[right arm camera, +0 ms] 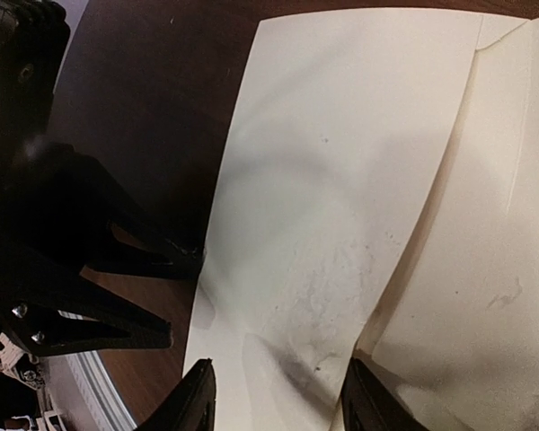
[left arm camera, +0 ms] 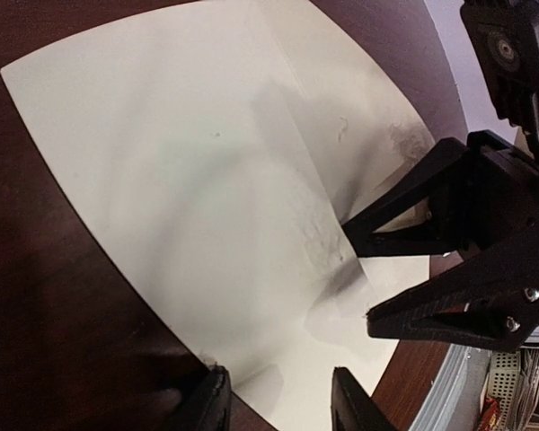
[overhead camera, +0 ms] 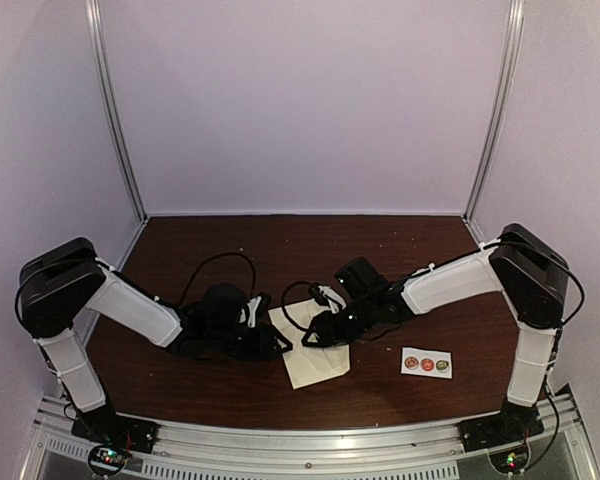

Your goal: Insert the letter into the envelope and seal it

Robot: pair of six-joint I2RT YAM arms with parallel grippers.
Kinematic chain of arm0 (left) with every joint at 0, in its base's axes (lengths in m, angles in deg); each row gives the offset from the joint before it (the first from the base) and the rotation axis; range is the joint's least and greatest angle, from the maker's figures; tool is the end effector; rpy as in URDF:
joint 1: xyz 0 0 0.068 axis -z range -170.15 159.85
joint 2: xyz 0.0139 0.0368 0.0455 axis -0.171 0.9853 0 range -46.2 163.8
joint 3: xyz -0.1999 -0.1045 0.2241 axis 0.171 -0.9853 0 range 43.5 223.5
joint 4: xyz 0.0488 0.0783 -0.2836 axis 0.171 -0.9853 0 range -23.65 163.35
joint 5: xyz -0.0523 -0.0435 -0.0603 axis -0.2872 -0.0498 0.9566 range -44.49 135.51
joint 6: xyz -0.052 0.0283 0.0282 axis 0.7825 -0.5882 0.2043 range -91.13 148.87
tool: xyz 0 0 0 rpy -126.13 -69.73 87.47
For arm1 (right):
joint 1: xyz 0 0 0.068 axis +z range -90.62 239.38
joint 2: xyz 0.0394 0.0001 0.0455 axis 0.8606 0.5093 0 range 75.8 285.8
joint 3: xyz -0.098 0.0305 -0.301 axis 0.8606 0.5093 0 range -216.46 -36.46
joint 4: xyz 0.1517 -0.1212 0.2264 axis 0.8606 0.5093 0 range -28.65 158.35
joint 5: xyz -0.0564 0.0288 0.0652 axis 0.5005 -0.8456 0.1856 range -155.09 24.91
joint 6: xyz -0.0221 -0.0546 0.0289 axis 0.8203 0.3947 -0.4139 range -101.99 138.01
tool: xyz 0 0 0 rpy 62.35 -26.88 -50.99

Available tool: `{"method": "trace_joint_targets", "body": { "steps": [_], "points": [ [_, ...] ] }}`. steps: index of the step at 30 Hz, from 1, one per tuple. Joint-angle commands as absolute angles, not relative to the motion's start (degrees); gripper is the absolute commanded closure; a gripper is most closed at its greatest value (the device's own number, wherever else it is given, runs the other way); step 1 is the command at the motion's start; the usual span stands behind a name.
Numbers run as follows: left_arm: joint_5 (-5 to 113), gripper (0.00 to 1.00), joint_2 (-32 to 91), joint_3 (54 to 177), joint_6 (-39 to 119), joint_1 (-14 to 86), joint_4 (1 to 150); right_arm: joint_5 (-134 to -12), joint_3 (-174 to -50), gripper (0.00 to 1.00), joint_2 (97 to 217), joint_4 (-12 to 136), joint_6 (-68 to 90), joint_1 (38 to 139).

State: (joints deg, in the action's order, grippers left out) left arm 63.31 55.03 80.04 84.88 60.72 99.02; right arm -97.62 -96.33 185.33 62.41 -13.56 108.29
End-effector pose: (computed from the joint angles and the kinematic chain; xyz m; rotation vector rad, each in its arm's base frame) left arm 0.2097 -0.2828 0.1095 0.0768 2.5811 -1.2262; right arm 0.2601 0.3407 0.1376 -0.6874 2.6371 1.2289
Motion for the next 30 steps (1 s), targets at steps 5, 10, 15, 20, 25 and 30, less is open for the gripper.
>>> {"method": "trace_joint_targets", "body": {
  "steps": [5,10,15,20,25,30],
  "points": [
    [61.2,0.60,54.1,80.5,83.1,60.3,96.2,-96.1,-97.6,0.51,183.9,62.5,-13.7,108.5],
    [56.3,0.54,46.4,81.2,79.9,58.5,89.0,-91.4,-97.1,0.45,177.2,66.7,-12.2,108.3],
    [54.2,0.41,38.0,84.1,74.3,54.5,79.5,-85.4,-95.5,0.37,169.4,71.9,-10.9,107.6],
    [56.7,0.30,33.8,90.1,66.6,49.1,68.9,-81.2,-92.2,0.31,161.6,75.6,-11.1,105.2],
    [59.7,0.31,36.7,98.3,58.7,44.9,61.8,-80.9,-87.3,0.30,156.6,76.9,-12.2,100.7],
    [63.3,0.42,43.3,104.5,52.3,44.1,59.8,-82.3,-80.1,0.36,153.5,75.1,-14.1,95.0]
  ]
}}
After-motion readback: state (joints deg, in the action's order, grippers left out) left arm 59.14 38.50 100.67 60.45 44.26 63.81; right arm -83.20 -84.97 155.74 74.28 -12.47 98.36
